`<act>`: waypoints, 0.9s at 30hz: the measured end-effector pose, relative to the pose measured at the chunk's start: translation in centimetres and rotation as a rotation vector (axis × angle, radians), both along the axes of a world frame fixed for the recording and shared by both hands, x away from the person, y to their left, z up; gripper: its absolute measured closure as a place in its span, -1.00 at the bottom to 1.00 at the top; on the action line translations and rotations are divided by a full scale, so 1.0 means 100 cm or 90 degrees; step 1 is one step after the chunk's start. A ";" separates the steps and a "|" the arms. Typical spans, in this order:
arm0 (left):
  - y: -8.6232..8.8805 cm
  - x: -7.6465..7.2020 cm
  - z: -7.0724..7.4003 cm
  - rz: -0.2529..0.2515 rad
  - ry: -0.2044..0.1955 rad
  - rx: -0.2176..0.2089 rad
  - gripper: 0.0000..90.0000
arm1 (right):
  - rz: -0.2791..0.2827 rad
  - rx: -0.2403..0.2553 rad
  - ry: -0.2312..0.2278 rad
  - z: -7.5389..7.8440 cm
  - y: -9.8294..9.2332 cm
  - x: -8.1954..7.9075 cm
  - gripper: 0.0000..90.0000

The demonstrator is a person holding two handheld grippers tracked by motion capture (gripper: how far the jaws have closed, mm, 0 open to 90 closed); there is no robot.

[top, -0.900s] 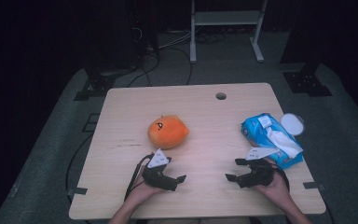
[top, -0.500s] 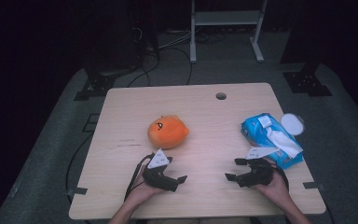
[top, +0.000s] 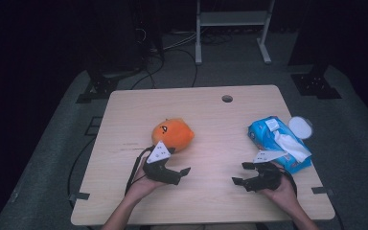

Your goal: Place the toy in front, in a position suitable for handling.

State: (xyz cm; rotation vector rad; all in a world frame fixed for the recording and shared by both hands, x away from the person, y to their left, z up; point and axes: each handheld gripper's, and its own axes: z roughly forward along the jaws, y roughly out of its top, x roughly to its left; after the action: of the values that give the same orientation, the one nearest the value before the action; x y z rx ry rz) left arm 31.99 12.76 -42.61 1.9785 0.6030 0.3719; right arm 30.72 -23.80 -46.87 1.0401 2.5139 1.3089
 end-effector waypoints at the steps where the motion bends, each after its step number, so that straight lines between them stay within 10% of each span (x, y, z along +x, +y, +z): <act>1: 0.001 0.001 0.004 0.002 -0.007 -0.001 -0.82 | 0.001 -0.002 0.000 0.000 0.000 0.000 -0.55; 12: 0.015 0.021 0.036 0.028 -0.050 -0.015 -0.82 | 0.003 -0.007 0.002 -0.001 0.004 -0.002 -0.55; 27: 0.035 0.073 0.030 0.089 -0.040 -0.008 -0.82 | 0.008 -0.008 0.004 -0.002 0.005 -0.002 -0.55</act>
State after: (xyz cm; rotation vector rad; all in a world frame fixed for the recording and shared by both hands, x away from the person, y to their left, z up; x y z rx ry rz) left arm 39.28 16.31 -39.58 1.9101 0.7040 0.5127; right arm 30.55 -23.35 -47.06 1.0294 2.5331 1.2935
